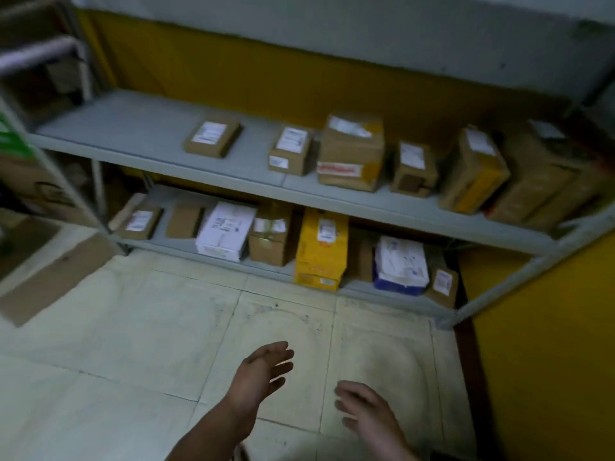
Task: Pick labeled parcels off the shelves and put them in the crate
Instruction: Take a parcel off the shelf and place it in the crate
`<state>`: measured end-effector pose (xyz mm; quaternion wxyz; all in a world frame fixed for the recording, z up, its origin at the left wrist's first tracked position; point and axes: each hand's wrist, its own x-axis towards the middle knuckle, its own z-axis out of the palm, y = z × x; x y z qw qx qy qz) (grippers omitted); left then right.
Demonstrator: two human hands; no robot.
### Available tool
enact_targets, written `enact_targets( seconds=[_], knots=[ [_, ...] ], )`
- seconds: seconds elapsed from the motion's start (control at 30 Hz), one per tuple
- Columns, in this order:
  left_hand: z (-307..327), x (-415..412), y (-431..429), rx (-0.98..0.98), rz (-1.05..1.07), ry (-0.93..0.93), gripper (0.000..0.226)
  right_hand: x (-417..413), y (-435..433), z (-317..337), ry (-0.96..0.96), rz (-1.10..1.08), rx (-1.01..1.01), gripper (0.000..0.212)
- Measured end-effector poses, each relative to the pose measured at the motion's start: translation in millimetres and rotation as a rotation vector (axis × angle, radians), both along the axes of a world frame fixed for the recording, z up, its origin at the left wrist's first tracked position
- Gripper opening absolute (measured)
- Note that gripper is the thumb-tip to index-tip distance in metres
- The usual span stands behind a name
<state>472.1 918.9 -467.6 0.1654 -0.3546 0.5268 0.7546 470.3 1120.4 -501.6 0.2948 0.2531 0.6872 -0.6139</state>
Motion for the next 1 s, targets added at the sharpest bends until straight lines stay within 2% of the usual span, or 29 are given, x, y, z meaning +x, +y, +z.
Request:
enact_targets(
  seconds=[0.1,0.13,0.63,1.0],
  knots=[
    [11,0,-45,0.003,0.07,0.012,0.021,-16,-49,12,0.019,0.07,0.004,0.011],
    [15,6,-101,0.003,0.143,0.038,0.021,-27,-106,17,0.031,0.143,-0.014,0.012],
    [7,-17,-277,-0.032,0.376,-0.008,0.022,-98,-304,18,-0.063,0.356,-0.061,0.009],
    [-19,-105,-429,-0.077,0.549,-0.092,0.024,-237,-453,-17,-0.126,0.523,0.008,0.01]
  ],
)
